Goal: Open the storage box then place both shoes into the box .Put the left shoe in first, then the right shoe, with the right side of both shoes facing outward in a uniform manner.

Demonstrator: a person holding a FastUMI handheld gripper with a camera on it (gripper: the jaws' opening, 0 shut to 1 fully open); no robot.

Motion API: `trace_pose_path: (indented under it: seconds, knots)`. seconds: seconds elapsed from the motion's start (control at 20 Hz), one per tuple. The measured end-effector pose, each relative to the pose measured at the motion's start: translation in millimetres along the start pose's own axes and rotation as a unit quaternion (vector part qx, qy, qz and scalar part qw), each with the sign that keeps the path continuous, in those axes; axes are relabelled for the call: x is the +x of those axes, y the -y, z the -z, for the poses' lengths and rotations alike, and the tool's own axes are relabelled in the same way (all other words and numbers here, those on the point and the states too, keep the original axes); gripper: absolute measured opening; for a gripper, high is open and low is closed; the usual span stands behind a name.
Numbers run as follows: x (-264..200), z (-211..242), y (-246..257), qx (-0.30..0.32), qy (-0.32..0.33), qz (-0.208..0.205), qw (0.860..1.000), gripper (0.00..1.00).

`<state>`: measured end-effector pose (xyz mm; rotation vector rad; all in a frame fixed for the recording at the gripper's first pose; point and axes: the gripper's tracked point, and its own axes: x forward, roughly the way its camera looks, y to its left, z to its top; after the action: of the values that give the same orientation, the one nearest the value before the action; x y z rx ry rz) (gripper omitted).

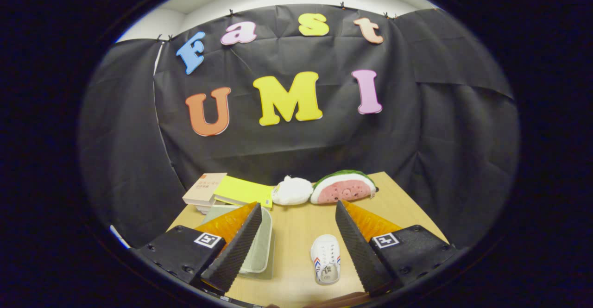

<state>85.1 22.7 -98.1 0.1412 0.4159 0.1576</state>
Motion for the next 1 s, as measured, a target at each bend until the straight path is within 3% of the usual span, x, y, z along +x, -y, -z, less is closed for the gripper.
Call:
trace_pose_path:
  seconds: [0.25, 0.5, 0.65, 1.0]
  knots:
    - [54.0, 17.6, 1.0, 0.026, -0.07, -0.056, 0.996, 0.99]
    - [96.6, 51.7, -22.6, 0.046, -0.174, -0.174, 0.968, 0.99]
    - [119.5, 69.8, -35.2, 0.055, -0.241, -0.243, 0.938, 1.0]
    - [160.9, 110.6, -53.8, 0.127, -0.364, -0.367, 0.846, 1.0]
